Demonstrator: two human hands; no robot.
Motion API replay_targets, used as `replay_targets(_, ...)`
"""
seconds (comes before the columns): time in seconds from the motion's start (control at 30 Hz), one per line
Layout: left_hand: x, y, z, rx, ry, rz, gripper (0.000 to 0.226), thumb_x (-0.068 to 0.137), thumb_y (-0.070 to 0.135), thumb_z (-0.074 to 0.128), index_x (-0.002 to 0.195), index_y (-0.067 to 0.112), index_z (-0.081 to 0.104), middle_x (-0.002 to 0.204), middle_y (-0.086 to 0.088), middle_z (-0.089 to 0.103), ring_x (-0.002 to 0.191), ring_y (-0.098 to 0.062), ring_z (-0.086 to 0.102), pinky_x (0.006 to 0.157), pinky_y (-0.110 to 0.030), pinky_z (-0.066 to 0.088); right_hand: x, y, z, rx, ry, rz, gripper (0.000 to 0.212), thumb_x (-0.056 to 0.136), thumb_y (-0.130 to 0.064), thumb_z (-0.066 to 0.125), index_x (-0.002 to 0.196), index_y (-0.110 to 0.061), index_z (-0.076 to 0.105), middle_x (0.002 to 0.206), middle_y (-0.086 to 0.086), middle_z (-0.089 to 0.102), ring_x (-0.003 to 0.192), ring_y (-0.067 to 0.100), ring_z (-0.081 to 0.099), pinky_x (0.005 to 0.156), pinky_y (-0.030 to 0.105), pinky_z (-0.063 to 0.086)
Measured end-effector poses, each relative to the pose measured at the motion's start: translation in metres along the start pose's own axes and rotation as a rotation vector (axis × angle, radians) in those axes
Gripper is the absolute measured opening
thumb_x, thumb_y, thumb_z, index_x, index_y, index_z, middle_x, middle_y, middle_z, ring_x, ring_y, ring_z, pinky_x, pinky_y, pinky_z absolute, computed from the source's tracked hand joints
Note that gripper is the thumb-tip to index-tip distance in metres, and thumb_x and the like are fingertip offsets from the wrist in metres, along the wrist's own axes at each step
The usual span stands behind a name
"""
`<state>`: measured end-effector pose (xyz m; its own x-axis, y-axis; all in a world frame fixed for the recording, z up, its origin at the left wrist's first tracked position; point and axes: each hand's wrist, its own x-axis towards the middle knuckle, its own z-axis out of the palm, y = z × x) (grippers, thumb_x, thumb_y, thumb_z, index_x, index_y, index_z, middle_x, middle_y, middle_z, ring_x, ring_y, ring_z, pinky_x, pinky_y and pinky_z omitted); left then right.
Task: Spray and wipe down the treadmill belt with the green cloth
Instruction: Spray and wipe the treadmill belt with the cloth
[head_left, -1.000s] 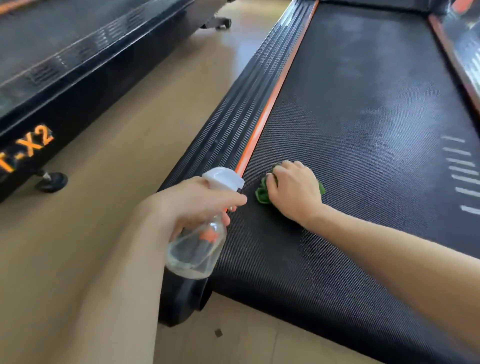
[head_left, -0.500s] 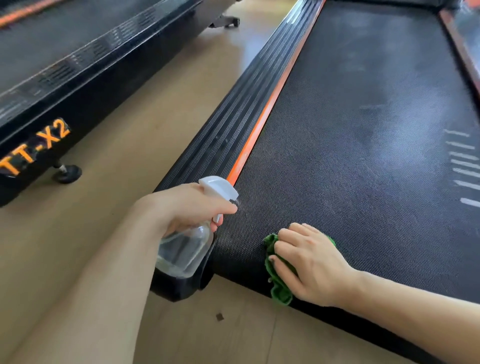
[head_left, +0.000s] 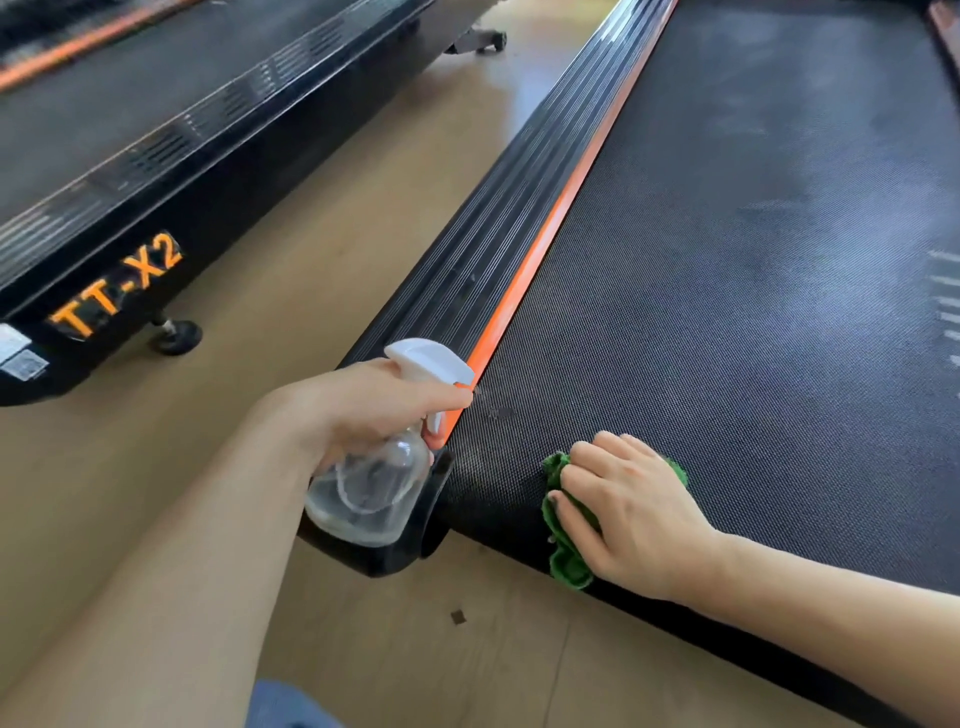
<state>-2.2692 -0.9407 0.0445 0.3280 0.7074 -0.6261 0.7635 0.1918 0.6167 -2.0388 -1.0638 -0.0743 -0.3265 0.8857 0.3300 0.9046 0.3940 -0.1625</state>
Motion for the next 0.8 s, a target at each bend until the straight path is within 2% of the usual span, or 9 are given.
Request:
replay_targets(0.1,0.003,0.002,0.001,-0.017,-0.023,0.013,0.024,0.097,0.040,0.064,0.083,0.021,0.066,0.080,0.001,0.069,0.075,-0.015,0.065,0.082,-0.036,0.052,0.021,0.005,0.006,-0.011,-0.011,-0.046,0.032,0.101,-0.036,0.043,0.075,-0.018,0.050,0.080,0.000,0.048,0.075,0.024,0.045,0.070,0.038,0.041)
replay_targets(0.17,0.004,0.001,0.000,-0.011,-0.032,0.002,0.021,0.097,0.040,0.065,0.086,0.022,0.067,0.080,0.001,0.068,0.074,-0.015,0.062,0.079,-0.033,0.049,0.050,0.022,0.015,-0.011,-0.001,0.012,0.034,0.101,-0.037,0.040,0.077,-0.017,0.052,0.081,0.003,0.051,0.076,0.026,0.049,0.071,0.040,0.041)
replay_targets(0.33,0.011,-0.004,-0.004,0.013,0.019,-0.036,0.028,0.094,0.048,0.067,0.082,0.023,0.071,0.077,0.004,0.074,0.080,-0.016,0.060,0.078,-0.034,0.045,0.135,0.073,0.041,-0.144,0.107,0.503,0.039,0.101,-0.034,0.040,0.082,-0.008,0.064,0.092,0.013,0.064,0.088,0.037,0.059,0.080,0.045,0.045)
replay_targets(0.43,0.013,-0.005,-0.005,0.019,0.029,-0.069,0.030,0.094,0.049,0.068,0.084,0.021,0.071,0.076,0.004,0.074,0.081,-0.016,0.061,0.077,-0.033,0.046,0.143,0.063,0.045,-0.208,0.092,0.629,0.037,0.101,-0.031,0.042,0.084,-0.008,0.064,0.094,0.013,0.065,0.089,0.037,0.057,0.079,0.047,0.044)
replay_targets(0.53,0.013,0.001,-0.004,0.023,0.033,-0.059,0.029,0.095,0.047,0.067,0.086,0.020,0.069,0.076,0.004,0.074,0.082,-0.016,0.059,0.077,-0.033,0.046,0.116,0.032,0.043,-0.142,0.104,0.464,0.037,0.098,-0.033,0.043,0.078,-0.009,0.062,0.087,0.012,0.063,0.083,0.036,0.057,0.074,0.046,0.045)
replay_targets(0.67,0.011,0.004,-0.003,-0.010,0.028,-0.040,0.031,0.093,0.051,0.068,0.090,0.020,0.071,0.078,0.004,0.075,0.082,-0.020,0.054,0.079,-0.036,0.041,0.071,-0.027,0.028,0.080,-0.043,0.052,0.035,0.100,-0.037,0.039,0.074,-0.017,0.053,0.081,0.003,0.054,0.076,0.028,0.049,0.069,0.040,0.040)
replay_targets(0.8,0.009,0.001,-0.002,0.013,0.024,-0.069,0.033,0.091,0.052,0.068,0.091,0.019,0.073,0.085,0.001,0.076,0.084,-0.017,0.060,0.078,-0.032,0.048,0.063,-0.016,0.023,0.125,-0.056,-0.201,0.036,0.103,-0.037,0.038,0.077,-0.016,0.051,0.081,0.002,0.050,0.075,0.024,0.045,0.070,0.037,0.036)
